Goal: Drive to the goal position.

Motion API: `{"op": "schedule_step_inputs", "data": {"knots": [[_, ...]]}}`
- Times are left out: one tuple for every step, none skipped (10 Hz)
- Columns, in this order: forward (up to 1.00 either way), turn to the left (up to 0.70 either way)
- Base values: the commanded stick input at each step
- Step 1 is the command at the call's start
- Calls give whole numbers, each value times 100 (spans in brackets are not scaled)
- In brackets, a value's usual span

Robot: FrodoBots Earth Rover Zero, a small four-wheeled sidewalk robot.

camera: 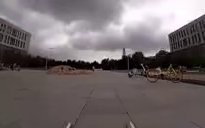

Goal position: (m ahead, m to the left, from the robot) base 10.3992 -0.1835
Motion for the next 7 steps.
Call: {"op": "schedule_step_inputs", "data": {"knots": [[50, 1], [50, 1], [50, 1], [50, 1], [50, 1], [50, 1], [50, 1]]}}
